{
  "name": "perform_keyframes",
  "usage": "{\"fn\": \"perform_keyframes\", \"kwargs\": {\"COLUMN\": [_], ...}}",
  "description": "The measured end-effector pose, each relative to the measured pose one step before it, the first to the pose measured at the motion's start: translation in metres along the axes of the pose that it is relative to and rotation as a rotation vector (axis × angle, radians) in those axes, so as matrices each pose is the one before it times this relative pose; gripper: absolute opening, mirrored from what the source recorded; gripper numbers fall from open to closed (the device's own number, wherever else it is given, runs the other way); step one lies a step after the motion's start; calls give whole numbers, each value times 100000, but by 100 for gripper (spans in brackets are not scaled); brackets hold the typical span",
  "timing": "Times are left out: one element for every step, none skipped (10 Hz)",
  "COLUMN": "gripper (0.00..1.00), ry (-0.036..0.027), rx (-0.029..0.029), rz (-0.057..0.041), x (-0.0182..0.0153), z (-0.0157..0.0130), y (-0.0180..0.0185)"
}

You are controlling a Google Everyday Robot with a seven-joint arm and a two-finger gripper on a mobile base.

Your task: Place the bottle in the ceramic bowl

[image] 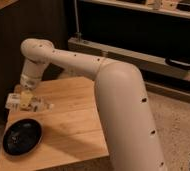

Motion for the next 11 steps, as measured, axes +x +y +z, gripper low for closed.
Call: {"fn": "perform_keyframes", "kwargs": {"gripper": [0, 0, 0, 0, 0, 0, 0, 0, 0, 0, 0], "ry": [-297, -36, 25, 54, -64, 24, 28, 13, -33, -401, -1203], "rx": [-387, 262, -272, 31, 141, -28, -156, 42, 19, 101, 634], "rz": [-565, 365, -360, 78, 183, 24, -270, 89, 11, -237, -744], "x": [-226, 221, -218, 61, 101, 20, -168, 54, 19, -105, -215], "z": [69, -159, 164, -9, -95, 19, 96, -18, -2, 38, 12], "y": [215, -81, 85, -19, -36, -2, 58, -25, 7, 23, 32]}}
